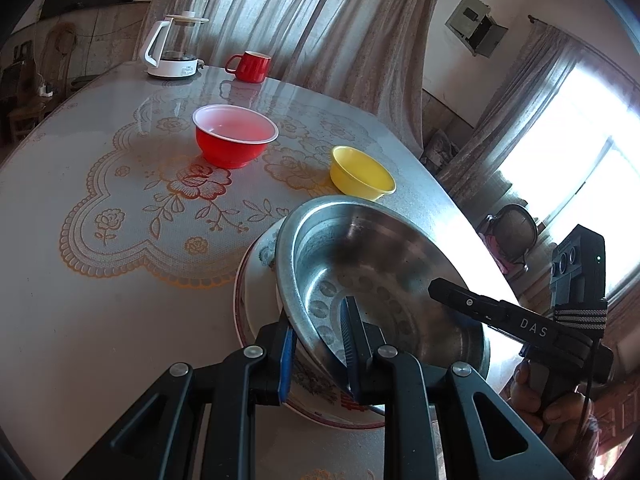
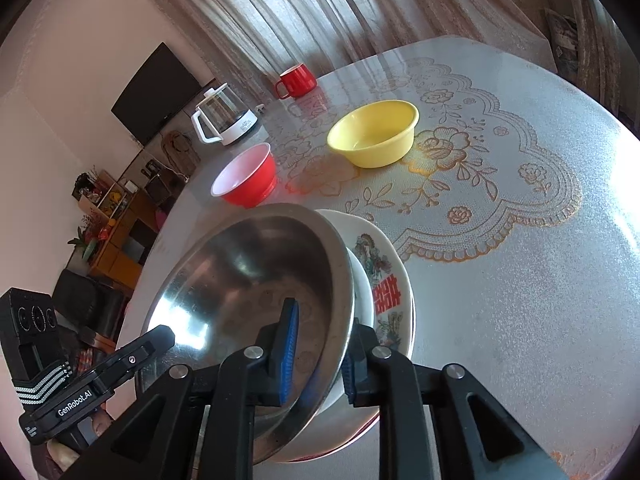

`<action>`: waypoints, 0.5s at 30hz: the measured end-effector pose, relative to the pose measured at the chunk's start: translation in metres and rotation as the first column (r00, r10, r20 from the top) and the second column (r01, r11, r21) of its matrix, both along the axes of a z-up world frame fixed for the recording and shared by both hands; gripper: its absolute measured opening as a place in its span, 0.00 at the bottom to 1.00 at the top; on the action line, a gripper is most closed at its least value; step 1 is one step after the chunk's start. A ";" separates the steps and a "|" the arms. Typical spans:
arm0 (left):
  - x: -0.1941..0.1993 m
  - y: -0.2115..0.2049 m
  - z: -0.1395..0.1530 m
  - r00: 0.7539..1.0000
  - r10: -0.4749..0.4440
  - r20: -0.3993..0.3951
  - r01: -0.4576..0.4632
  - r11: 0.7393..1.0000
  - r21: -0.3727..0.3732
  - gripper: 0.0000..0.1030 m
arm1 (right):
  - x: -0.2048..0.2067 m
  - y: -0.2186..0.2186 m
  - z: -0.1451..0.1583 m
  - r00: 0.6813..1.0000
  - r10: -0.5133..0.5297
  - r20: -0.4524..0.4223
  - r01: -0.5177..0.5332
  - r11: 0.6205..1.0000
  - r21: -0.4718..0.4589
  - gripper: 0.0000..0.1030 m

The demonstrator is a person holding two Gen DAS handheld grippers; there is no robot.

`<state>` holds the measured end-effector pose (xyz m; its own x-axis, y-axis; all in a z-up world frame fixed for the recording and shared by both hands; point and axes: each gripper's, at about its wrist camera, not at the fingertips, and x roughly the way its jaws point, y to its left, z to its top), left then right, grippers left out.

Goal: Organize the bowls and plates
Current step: 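Lower the steel bowl onto the rose-pattern plate on the stack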

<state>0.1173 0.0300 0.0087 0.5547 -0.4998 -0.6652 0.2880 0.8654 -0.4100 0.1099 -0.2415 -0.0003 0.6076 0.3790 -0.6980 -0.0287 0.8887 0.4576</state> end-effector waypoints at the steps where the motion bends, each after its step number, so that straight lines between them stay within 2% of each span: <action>1: 0.000 0.000 0.000 1.000 0.002 0.001 -0.002 1.000 0.000 0.21 | -0.002 0.000 0.001 1.000 0.000 0.008 0.000 1.000 -0.003 0.19; 8: 0.001 -0.002 0.000 0.999 0.030 0.020 -0.030 0.999 0.016 0.21 | -0.006 0.000 0.000 1.000 -0.011 0.029 0.012 1.000 -0.027 0.16; 11: 0.007 -0.007 -0.008 0.998 0.060 -0.011 -0.059 0.995 0.085 0.19 | -0.003 0.003 -0.003 0.999 -0.025 0.025 0.027 0.997 -0.073 0.15; 13: 0.009 -0.004 -0.013 0.998 0.050 -0.033 -0.048 0.998 0.047 0.19 | 0.000 0.002 -0.009 0.999 -0.038 0.001 0.038 0.995 -0.088 0.14; 15: 0.008 -0.004 -0.012 0.998 0.046 -0.033 -0.045 0.998 0.047 0.19 | -0.001 -0.001 -0.009 0.999 -0.046 0.012 0.046 0.996 -0.076 0.14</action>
